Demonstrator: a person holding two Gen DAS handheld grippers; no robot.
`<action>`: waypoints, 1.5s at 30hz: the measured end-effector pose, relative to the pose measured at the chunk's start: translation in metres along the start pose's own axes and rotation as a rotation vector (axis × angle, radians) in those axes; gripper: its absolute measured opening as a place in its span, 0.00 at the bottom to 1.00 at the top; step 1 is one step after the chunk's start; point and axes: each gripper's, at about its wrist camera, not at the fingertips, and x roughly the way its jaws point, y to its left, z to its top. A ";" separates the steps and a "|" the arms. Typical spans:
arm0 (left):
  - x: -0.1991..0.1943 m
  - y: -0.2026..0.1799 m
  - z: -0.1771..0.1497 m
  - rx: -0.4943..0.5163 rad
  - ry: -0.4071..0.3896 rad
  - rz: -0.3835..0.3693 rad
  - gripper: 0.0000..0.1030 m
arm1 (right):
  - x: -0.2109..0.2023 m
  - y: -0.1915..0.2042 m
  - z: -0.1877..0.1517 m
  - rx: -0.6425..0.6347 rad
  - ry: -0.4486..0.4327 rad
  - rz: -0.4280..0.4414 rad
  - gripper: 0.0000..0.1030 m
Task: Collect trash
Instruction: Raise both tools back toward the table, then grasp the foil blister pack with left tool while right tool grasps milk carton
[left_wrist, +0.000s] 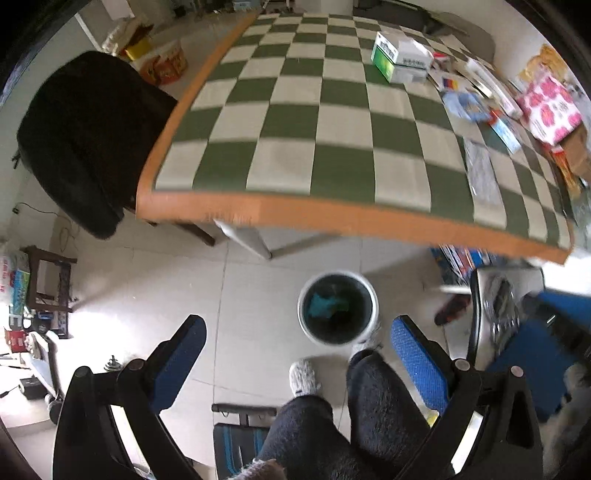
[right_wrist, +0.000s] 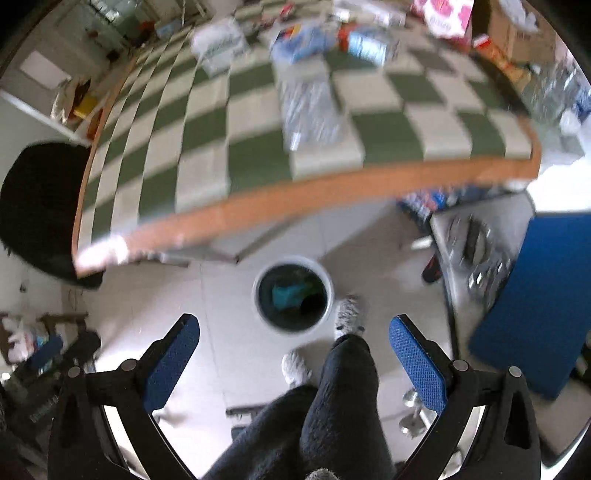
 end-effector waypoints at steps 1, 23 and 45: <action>0.002 -0.005 0.009 -0.005 0.003 -0.004 1.00 | 0.000 -0.004 0.014 0.010 -0.001 0.000 1.00; 0.125 -0.208 0.202 0.002 0.270 -0.093 0.99 | 0.139 -0.088 0.354 -0.349 0.175 -0.141 0.61; 0.135 -0.262 0.170 0.152 0.241 -0.055 0.59 | 0.128 -0.168 0.271 -0.065 0.229 -0.185 0.62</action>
